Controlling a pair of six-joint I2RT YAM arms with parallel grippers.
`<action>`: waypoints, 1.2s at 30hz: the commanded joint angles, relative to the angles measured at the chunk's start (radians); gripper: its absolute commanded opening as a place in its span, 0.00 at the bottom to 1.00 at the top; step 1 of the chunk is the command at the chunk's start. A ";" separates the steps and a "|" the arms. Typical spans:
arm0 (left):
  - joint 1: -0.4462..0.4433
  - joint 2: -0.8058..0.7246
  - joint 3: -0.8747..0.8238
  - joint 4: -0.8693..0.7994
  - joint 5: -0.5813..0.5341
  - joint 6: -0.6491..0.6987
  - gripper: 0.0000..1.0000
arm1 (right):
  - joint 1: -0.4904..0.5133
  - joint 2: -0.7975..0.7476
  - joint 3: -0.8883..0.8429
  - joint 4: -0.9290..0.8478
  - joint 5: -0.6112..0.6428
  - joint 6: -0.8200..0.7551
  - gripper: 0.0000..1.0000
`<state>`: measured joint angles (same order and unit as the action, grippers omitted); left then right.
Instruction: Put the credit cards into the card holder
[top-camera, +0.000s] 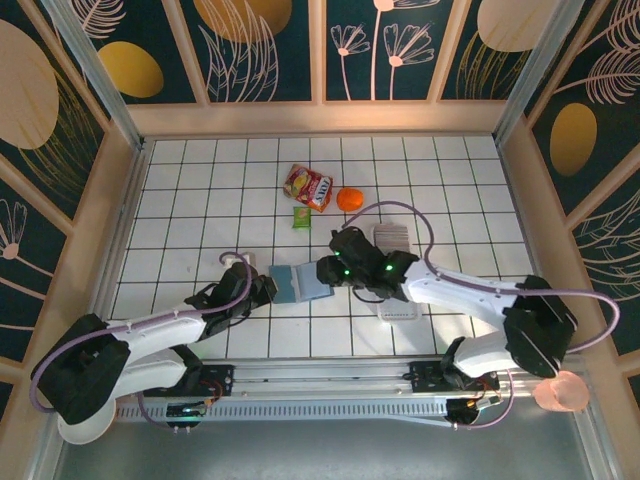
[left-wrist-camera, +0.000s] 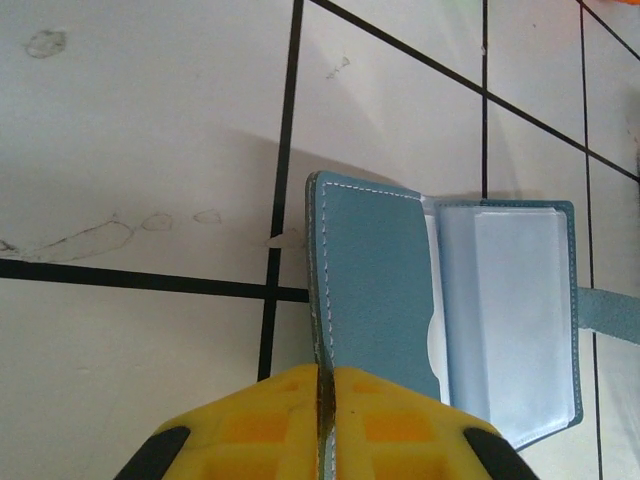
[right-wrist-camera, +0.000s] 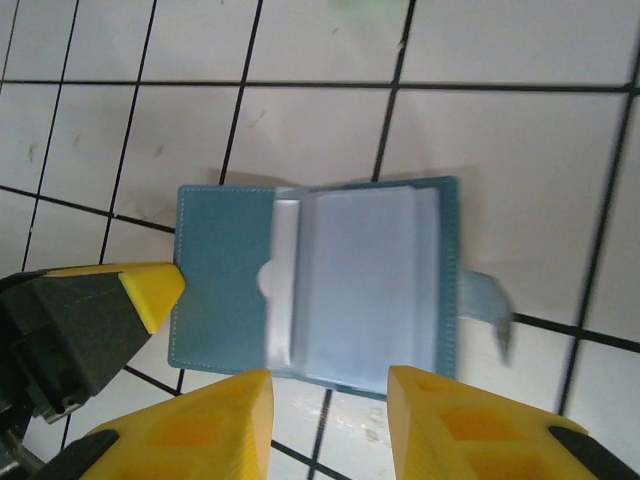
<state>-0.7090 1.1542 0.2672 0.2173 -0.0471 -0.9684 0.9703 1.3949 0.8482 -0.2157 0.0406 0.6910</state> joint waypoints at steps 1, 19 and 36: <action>-0.004 0.010 -0.014 0.023 0.034 0.038 0.09 | 0.014 0.089 0.012 0.093 -0.048 0.057 0.35; -0.004 0.071 -0.031 0.085 0.093 0.032 0.07 | 0.042 0.289 0.067 0.004 0.011 0.076 0.41; -0.003 0.093 -0.042 0.120 0.137 0.023 0.05 | 0.052 0.317 0.030 0.225 -0.101 0.148 0.42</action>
<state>-0.7090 1.2358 0.2390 0.3134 0.0635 -0.9470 1.0138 1.6993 0.8944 -0.0620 -0.0299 0.8013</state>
